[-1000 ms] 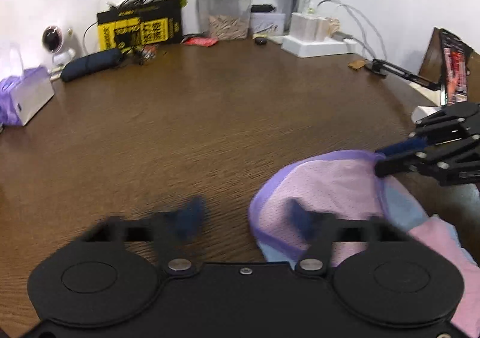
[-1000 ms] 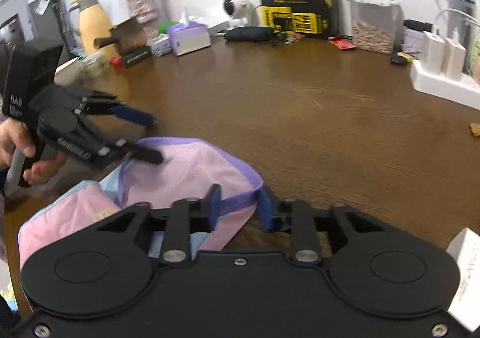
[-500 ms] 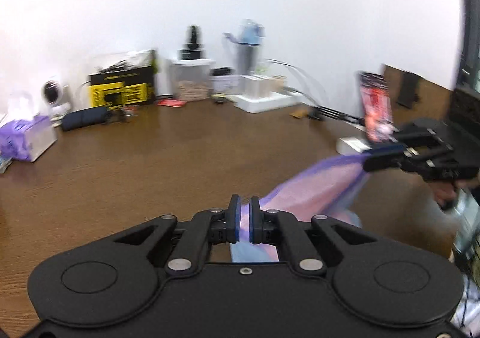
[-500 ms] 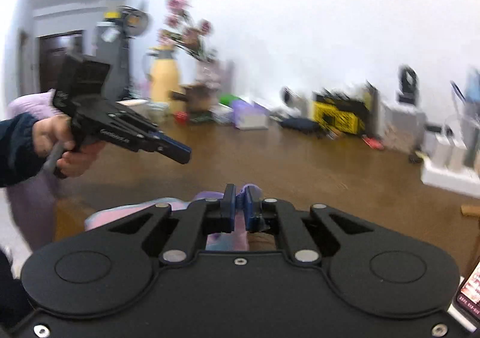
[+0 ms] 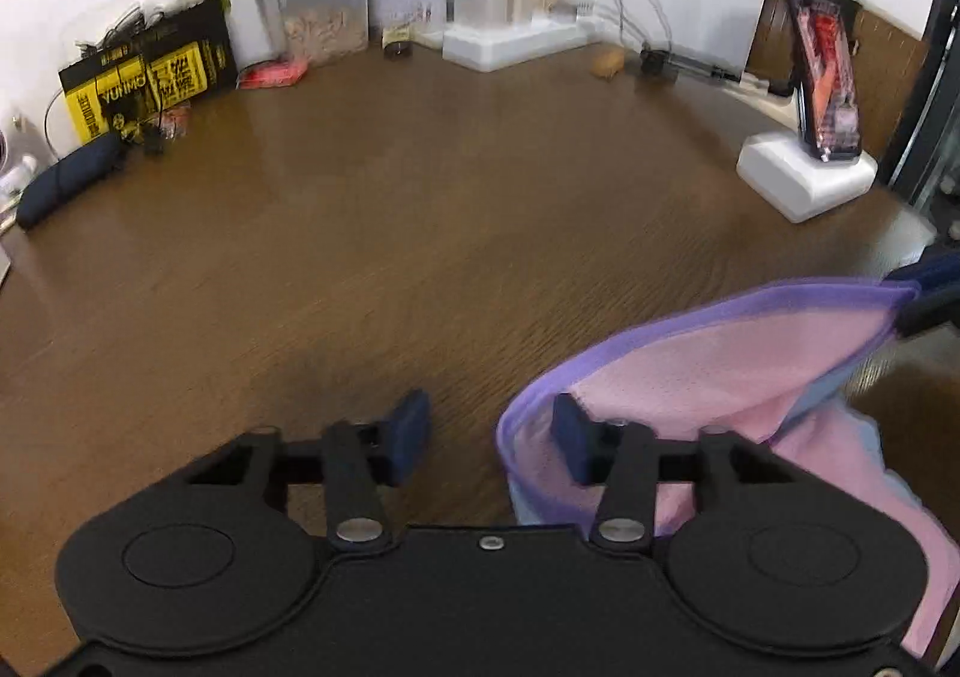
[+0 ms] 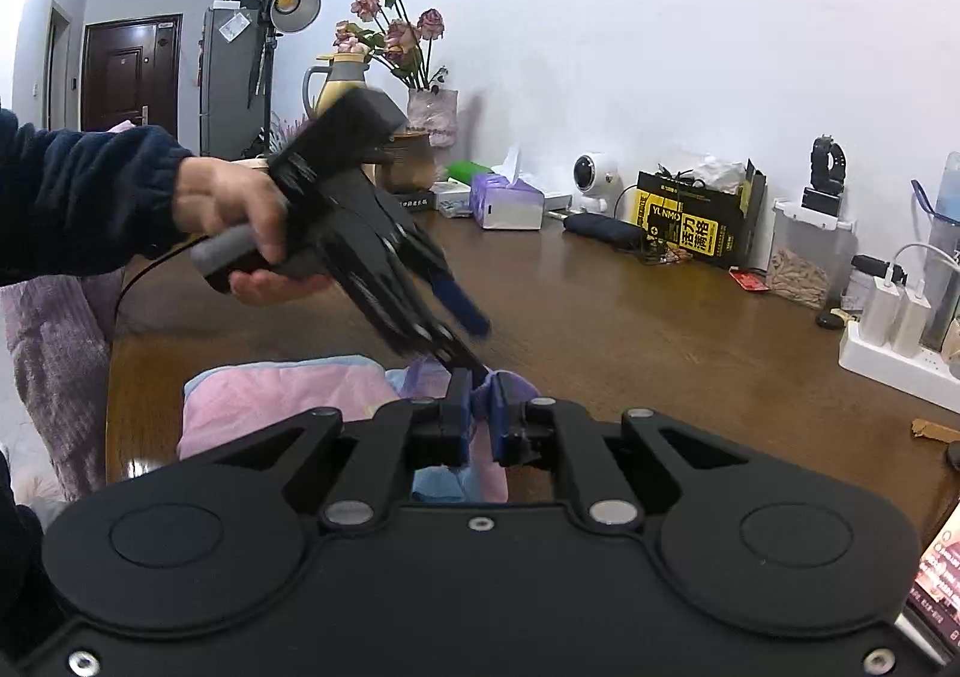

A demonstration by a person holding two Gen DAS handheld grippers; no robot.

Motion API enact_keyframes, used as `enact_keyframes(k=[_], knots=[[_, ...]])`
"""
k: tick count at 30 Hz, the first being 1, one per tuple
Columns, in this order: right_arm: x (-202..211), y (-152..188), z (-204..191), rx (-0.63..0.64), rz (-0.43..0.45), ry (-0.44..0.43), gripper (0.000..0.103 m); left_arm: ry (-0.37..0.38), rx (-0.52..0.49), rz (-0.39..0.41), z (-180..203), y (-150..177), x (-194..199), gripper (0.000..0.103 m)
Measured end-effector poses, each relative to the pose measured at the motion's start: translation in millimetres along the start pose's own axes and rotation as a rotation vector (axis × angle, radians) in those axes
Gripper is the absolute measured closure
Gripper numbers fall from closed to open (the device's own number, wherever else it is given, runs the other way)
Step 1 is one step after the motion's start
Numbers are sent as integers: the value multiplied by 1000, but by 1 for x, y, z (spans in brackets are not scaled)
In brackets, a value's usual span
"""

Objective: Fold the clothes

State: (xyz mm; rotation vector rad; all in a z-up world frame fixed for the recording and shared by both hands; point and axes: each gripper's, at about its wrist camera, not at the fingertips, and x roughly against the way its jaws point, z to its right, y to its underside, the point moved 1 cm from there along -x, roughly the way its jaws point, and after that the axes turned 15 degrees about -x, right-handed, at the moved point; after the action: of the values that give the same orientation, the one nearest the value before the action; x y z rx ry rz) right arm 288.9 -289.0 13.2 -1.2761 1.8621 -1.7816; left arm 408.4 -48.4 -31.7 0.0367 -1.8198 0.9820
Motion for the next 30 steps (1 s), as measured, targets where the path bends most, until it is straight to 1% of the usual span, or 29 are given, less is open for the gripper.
enact_keyframes(k=[1, 2, 4, 5, 6, 8, 10, 11, 12, 13, 14, 15, 16, 18, 19, 20, 22, 23, 24, 26, 27, 28, 29, 30], knots=[[-1, 0, 0, 0, 1, -6, 94, 10, -9, -2, 2, 0, 1, 96], [-2, 0, 1, 1, 2, -8, 94, -6, -26, 1, 7, 1, 4, 101], [-6, -2, 2, 2, 7, -11, 94, -69, -54, 25, 18, 5, 13, 101], [-5, -3, 2, 1, 18, -14, 94, -117, -58, 68, 24, 9, 24, 101], [-4, -4, 2, 0, 32, -17, 94, -144, -48, 117, 29, 12, 37, 101], [-1, -6, 0, -1, 57, -29, 94, -155, -26, 178, 38, 16, 56, 101], [6, -7, -4, 7, 80, -61, 94, -169, -38, 275, 55, 23, 82, 101], [11, -7, -7, 17, 92, -87, 94, -198, -100, 344, 74, 31, 97, 101], [18, -6, -12, 34, 95, -123, 94, -233, -174, 386, 92, 40, 106, 101], [25, -1, -20, 71, 57, -183, 94, -266, -239, 407, 107, 47, 111, 101], [29, 5, -28, 114, 13, -215, 94, -277, -282, 405, 120, 59, 110, 101], [29, 12, -35, 152, -28, -226, 94, -277, -313, 393, 132, 74, 107, 101], [28, 17, -40, 172, -62, -235, 94, -273, -325, 386, 138, 81, 105, 101], [20, 36, -54, 257, -197, -246, 92, -260, -352, 348, 147, 94, 97, 100], [18, 44, -59, 299, -248, -244, 84, -254, -367, 325, 152, 102, 93, 100], [17, 46, -61, 312, -265, -245, 76, -257, -376, 301, 155, 107, 90, 100], [16, 44, -63, 297, -313, -255, 40, -271, -374, 261, 155, 114, 87, 100], [19, 37, -59, 243, -288, -260, 34, -273, -360, 252, 152, 116, 87, 100], [24, 29, -55, 196, -230, -267, 32, -275, -350, 245, 150, 116, 86, 100], [26, 16, -50, 130, -129, -252, 32, -278, -353, 253, 151, 120, 91, 100], [26, 13, -49, 119, -113, -247, 32, -279, -357, 259, 152, 122, 93, 100], [20, 9, -50, 96, -83, -222, 32, -280, -359, 261, 153, 123, 96, 100], [7, 7, -54, 74, -73, -191, 34, -279, -365, 260, 153, 124, 96, 100], [1, 7, -57, 70, -78, -181, 43, -281, -372, 256, 154, 125, 95, 100]])
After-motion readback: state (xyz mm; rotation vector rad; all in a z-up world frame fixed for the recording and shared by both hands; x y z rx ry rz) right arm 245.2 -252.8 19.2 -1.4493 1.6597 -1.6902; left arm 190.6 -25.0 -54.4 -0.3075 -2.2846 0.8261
